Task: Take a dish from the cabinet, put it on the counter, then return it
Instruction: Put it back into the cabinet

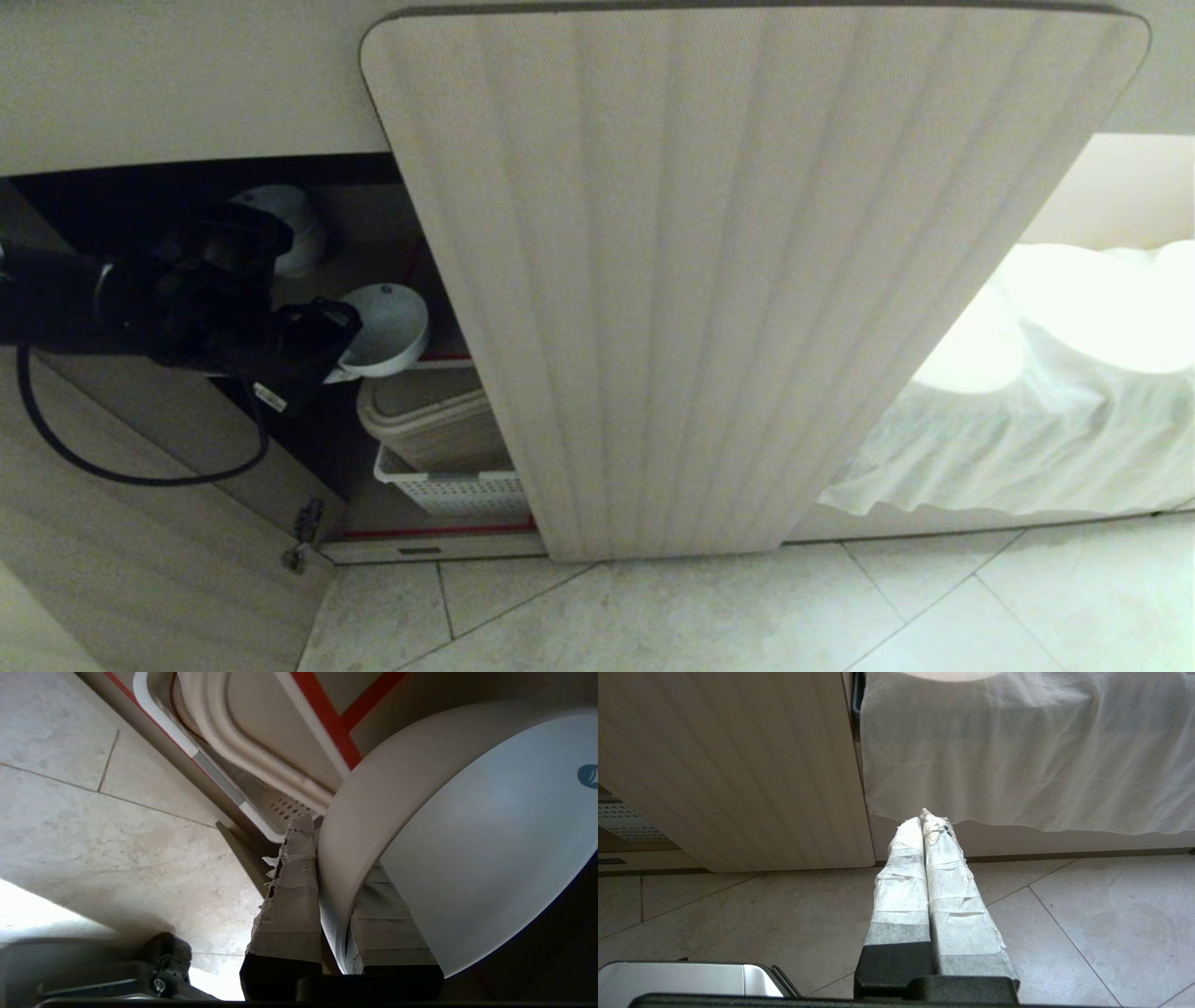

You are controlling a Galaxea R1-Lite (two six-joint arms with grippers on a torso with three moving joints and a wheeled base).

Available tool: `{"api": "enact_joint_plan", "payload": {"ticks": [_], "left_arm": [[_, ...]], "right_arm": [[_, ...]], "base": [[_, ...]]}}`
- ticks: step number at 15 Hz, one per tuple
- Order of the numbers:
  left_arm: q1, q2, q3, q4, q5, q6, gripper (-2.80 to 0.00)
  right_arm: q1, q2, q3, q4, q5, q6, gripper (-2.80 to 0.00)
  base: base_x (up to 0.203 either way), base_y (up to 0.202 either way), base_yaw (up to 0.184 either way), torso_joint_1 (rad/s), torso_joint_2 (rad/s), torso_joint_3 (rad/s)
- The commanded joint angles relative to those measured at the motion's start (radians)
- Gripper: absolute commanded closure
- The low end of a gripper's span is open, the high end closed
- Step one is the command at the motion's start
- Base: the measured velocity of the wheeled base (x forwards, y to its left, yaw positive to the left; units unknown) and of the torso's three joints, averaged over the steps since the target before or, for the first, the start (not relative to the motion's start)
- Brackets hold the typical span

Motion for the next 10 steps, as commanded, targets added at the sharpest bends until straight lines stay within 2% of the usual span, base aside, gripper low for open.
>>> {"api": "enact_joint_plan", "payload": {"ticks": [1, 2, 10], "left_arm": [[0.000, 0.027, -0.036, 0.000, 0.004, -0.035, 0.00], [0.000, 0.036, -0.052, 0.000, 0.009, -0.052, 0.00], [0.024, 0.093, -0.143, 0.000, 0.052, -0.078, 0.00]], "right_arm": [[0.001, 0.000, 0.000, -0.001, 0.000, 0.000, 0.00], [0.000, 0.000, 0.000, -0.001, 0.000, 0.000, 0.00], [0.000, 0.000, 0.000, -0.001, 0.000, 0.000, 0.00]], "base": [[0.000, 0.000, 0.000, 0.000, 0.00, 0.000], [0.000, 0.000, 0.000, 0.000, 0.00, 0.000], [0.000, 0.000, 0.000, 0.000, 0.00, 0.000]]}}
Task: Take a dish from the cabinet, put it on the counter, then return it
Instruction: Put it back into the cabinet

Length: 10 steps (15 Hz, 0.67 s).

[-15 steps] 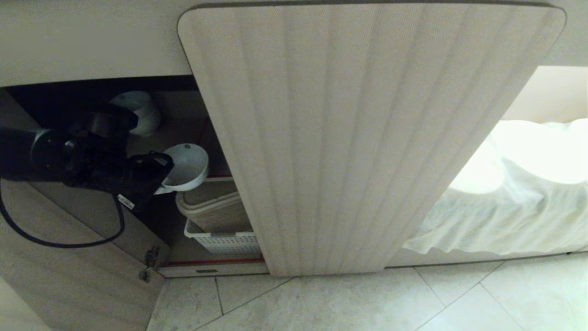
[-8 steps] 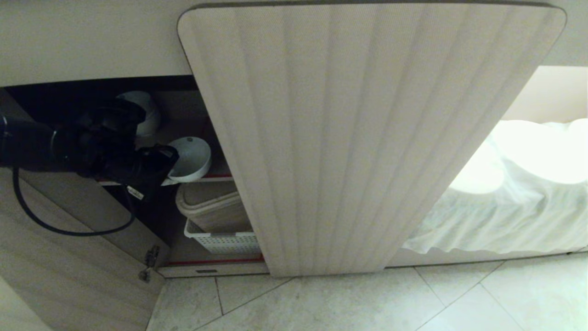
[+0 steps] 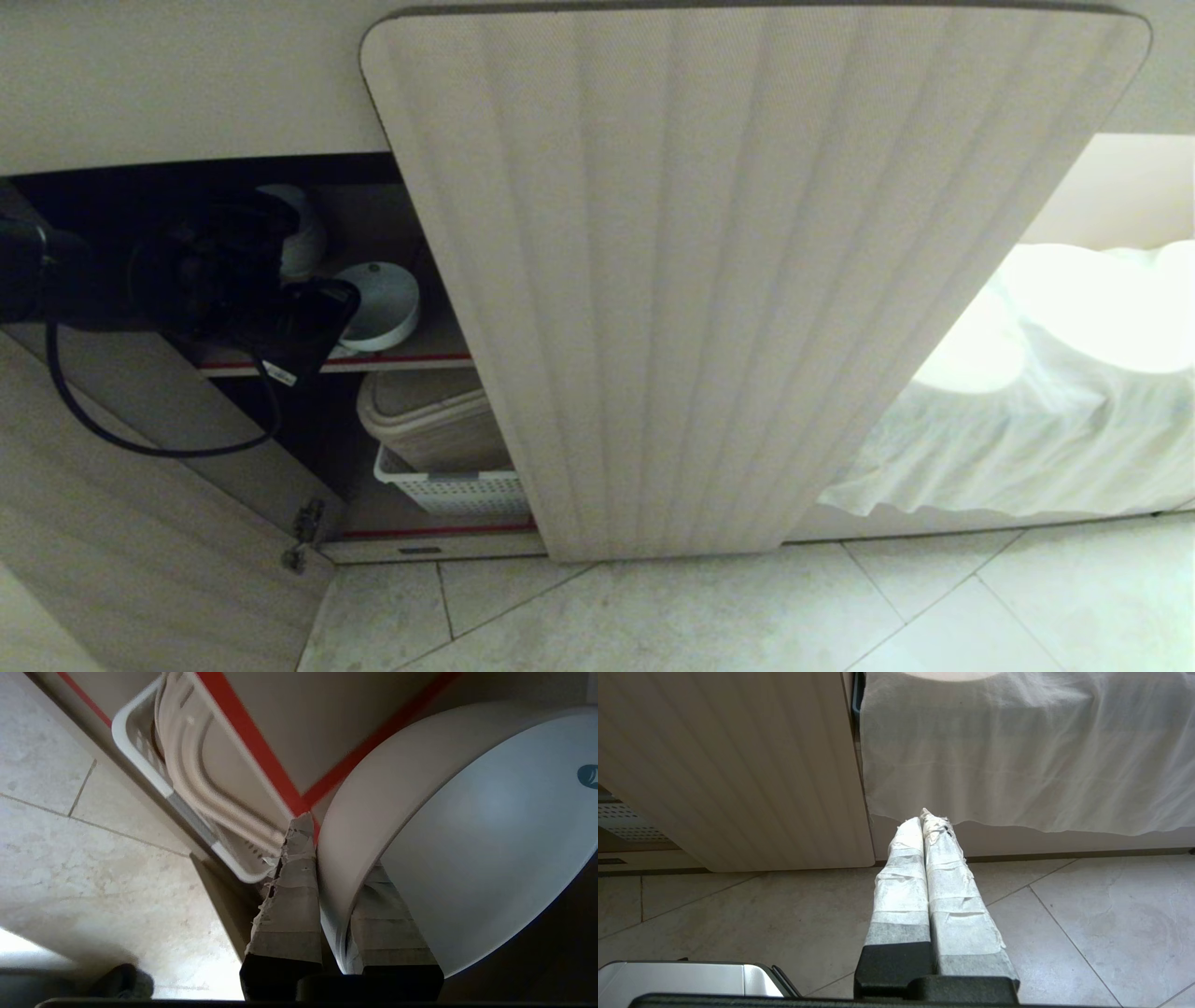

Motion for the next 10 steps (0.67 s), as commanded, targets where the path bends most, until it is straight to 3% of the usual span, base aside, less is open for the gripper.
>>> {"api": "enact_joint_plan", "payload": {"ticks": [1, 10], "left_arm": [[0.005, 0.018, -0.020, 0.000, 0.004, -0.008, 0.00], [0.005, 0.054, -0.044, 0.002, 0.022, -0.029, 0.00]], "right_arm": [[0.000, 0.000, 0.000, 0.000, 0.000, 0.000, 0.00], [0.001, 0.000, 0.000, 0.000, 0.000, 0.000, 0.00]], "base": [[0.000, 0.000, 0.000, 0.000, 0.00, 0.000], [0.000, 0.000, 0.000, 0.000, 0.00, 0.000]]}}
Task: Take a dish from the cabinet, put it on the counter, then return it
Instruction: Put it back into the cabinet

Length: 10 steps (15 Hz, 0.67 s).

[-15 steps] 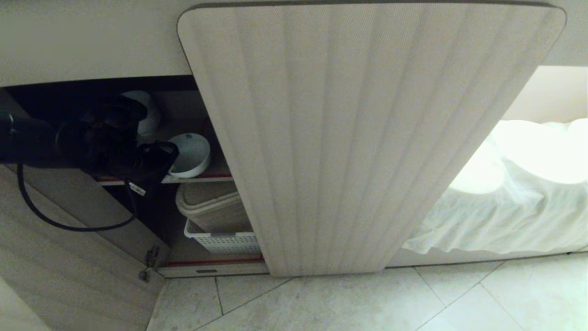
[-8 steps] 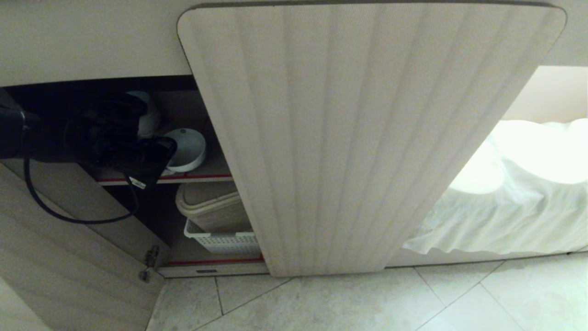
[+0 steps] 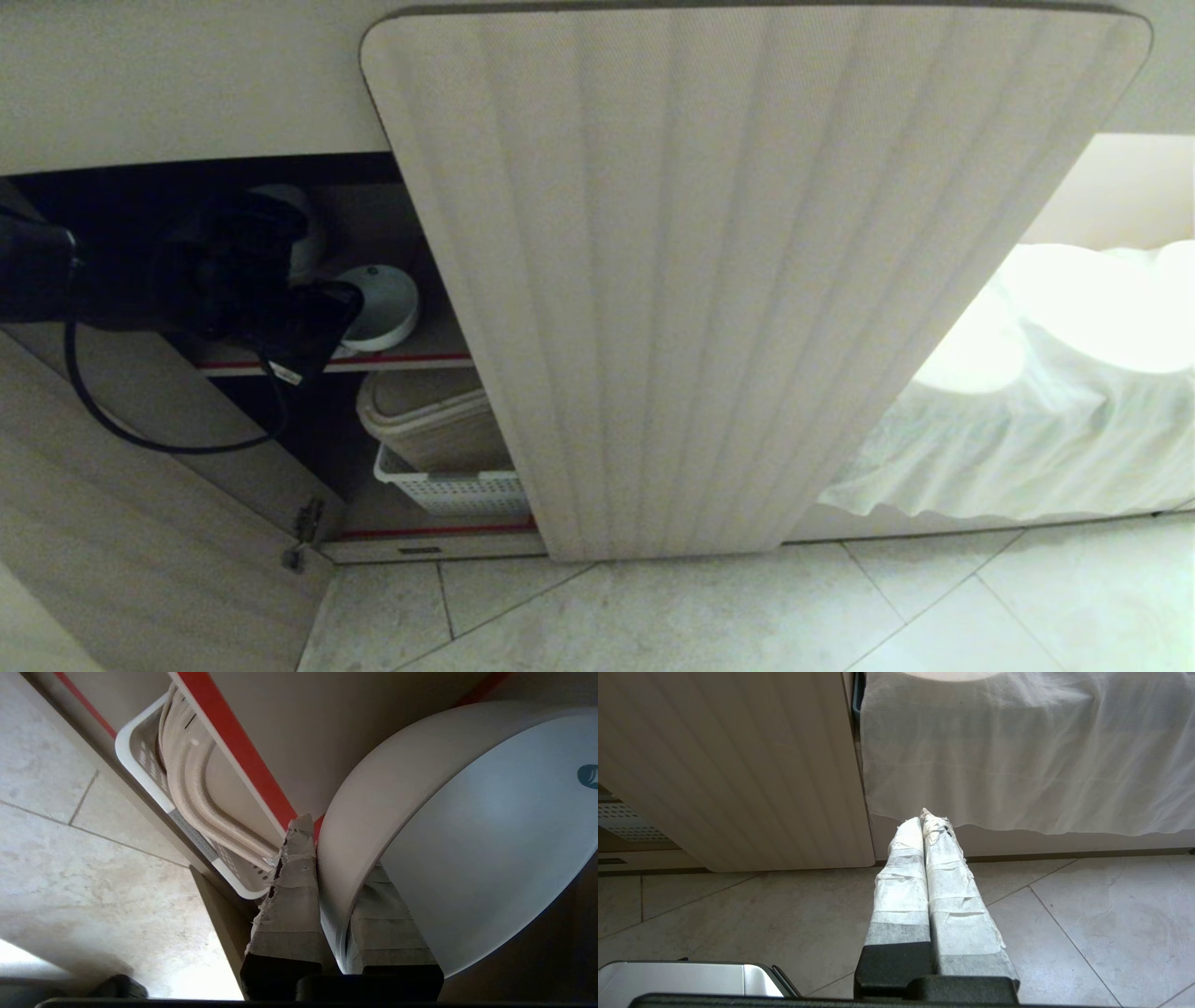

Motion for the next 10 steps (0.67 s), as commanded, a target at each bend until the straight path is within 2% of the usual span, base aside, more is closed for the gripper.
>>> {"api": "enact_joint_plan", "payload": {"ticks": [1, 10], "left_arm": [[-0.003, 0.016, -0.010, 0.002, 0.000, -0.010, 0.00], [-0.001, 0.064, -0.053, 0.007, -0.003, -0.042, 0.00]], "right_arm": [[0.002, 0.000, 0.000, 0.000, 0.000, 0.000, 0.00], [0.000, 0.000, 0.000, -0.001, 0.000, -0.001, 0.00]], "base": [[0.000, 0.000, 0.000, 0.000, 0.00, 0.000], [0.000, 0.000, 0.000, 0.000, 0.00, 0.000]]}}
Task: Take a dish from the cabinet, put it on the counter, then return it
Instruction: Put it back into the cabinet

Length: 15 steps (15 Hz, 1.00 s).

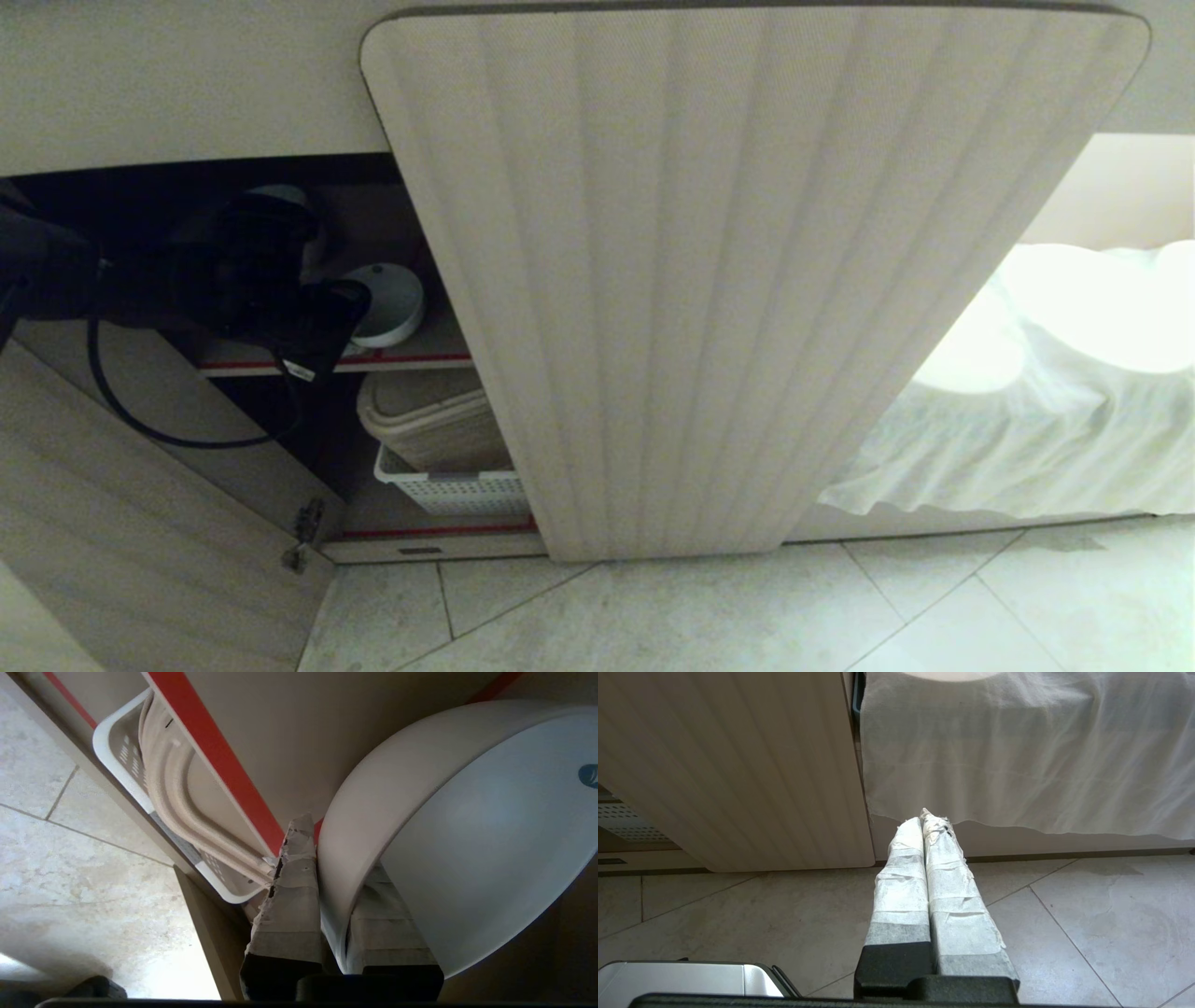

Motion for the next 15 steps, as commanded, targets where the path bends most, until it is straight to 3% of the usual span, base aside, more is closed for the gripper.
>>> {"api": "enact_joint_plan", "payload": {"ticks": [1, 8, 15], "left_arm": [[0.001, 0.019, -0.012, 0.002, 0.000, -0.009, 0.00], [0.000, 0.057, -0.151, 0.110, -0.004, -0.048, 0.00], [-0.001, 0.057, -0.168, 0.111, -0.004, -0.050, 0.00]], "right_arm": [[0.000, 0.000, 0.000, 0.000, 0.000, 0.000, 0.00], [0.000, 0.000, 0.000, 0.000, 0.000, 0.000, 0.00], [0.000, 0.000, 0.000, 0.000, 0.000, 0.000, 0.00]], "base": [[0.000, 0.000, 0.000, 0.000, 0.00, 0.000], [0.000, 0.000, 0.000, 0.000, 0.00, 0.000], [0.000, 0.000, 0.000, 0.000, 0.00, 0.000]]}}
